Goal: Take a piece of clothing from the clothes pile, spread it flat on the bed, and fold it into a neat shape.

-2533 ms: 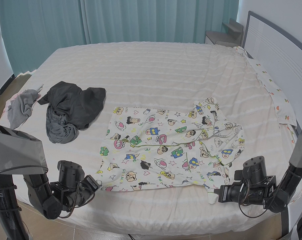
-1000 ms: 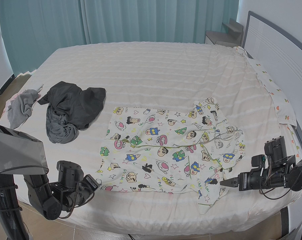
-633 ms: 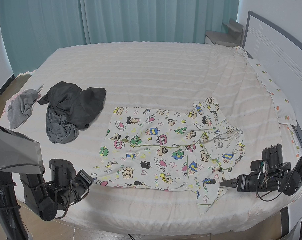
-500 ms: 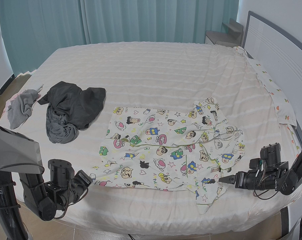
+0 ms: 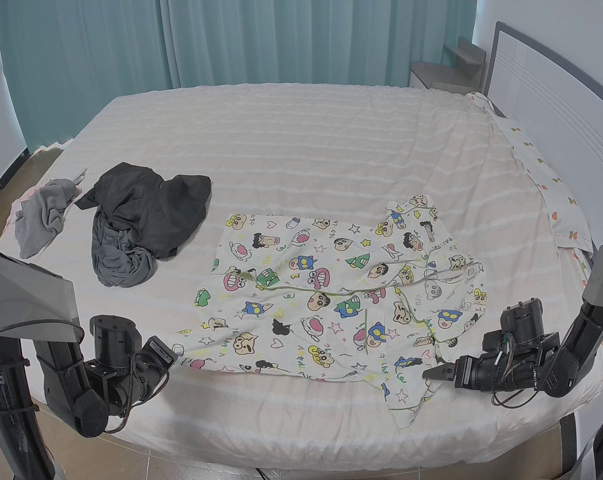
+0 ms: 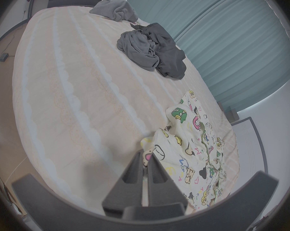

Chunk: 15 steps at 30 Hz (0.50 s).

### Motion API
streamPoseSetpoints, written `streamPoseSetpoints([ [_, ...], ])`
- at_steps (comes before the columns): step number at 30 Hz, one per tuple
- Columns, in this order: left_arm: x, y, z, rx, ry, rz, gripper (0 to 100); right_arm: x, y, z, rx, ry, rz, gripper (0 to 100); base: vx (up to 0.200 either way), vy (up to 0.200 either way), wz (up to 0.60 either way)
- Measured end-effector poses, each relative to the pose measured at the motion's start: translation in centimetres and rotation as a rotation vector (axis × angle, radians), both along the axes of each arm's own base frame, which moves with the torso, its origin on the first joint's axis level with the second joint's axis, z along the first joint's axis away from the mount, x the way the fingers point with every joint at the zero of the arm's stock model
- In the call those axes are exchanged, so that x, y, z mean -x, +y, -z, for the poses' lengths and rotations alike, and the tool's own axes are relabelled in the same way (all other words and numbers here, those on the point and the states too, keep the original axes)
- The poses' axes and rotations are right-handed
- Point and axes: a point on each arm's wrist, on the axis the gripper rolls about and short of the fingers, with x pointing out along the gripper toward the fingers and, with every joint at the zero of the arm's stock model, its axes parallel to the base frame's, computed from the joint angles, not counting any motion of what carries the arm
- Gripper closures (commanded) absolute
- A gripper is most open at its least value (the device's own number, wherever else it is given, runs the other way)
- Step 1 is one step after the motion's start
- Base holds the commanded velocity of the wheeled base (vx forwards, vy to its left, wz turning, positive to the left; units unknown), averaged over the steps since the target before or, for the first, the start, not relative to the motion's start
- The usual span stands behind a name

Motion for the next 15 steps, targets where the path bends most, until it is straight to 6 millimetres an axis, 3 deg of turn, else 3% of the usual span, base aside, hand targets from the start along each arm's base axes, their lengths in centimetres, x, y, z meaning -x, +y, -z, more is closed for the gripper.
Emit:
streamPoseSetpoints([
  [8, -0.7, 1.1, -0.1, 0.004, -0.016, -0.045, 100, 0.8, 2.0, -0.1, -0.045, -0.036, -0.06, 0, 0.0, 0.0, 0.0],
  [15, -1.5, 1.4, 0.1, 0.007, -0.033, -0.063, 100, 2.3, 1.7, 0.1, -0.001, -0.122, -0.143, 0, 0.0, 0.0, 0.0],
])
